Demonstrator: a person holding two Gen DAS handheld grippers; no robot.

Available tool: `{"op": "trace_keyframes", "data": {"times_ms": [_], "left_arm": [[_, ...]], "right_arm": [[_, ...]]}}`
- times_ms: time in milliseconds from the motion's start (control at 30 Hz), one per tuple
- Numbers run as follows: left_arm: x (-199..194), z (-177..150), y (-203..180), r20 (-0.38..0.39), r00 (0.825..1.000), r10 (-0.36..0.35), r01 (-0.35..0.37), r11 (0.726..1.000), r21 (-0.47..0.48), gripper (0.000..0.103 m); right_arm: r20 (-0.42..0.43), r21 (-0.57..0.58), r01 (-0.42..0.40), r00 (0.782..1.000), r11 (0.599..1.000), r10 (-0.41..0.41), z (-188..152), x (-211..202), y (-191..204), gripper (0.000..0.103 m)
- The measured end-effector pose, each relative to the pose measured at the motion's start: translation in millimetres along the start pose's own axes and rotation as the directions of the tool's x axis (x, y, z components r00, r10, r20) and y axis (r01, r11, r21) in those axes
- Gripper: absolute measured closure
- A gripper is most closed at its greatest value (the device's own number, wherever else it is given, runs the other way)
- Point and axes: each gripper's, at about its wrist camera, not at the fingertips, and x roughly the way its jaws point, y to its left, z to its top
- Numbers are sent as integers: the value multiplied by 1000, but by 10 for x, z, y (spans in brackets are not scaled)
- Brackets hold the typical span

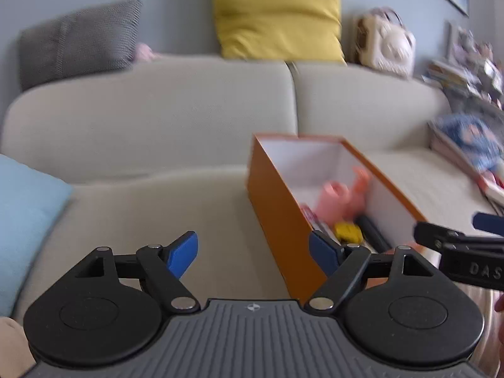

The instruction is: Organize rigid objects

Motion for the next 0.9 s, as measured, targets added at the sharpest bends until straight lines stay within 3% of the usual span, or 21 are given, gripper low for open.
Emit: {"op": "trace_keyframes", "data": {"times_ms": [333, 900], "left_arm": [[176, -154, -70, -68, 996, 53, -54, 999, -4, 9], [119, -139, -69, -56, 997, 49, -47, 998, 33, 9]], "right_arm": [[-106, 50, -2, 994, 999, 7, -167, 234, -146, 6], [-108, 63, -18, 994, 998, 24, -187, 275, -199, 6]]}}
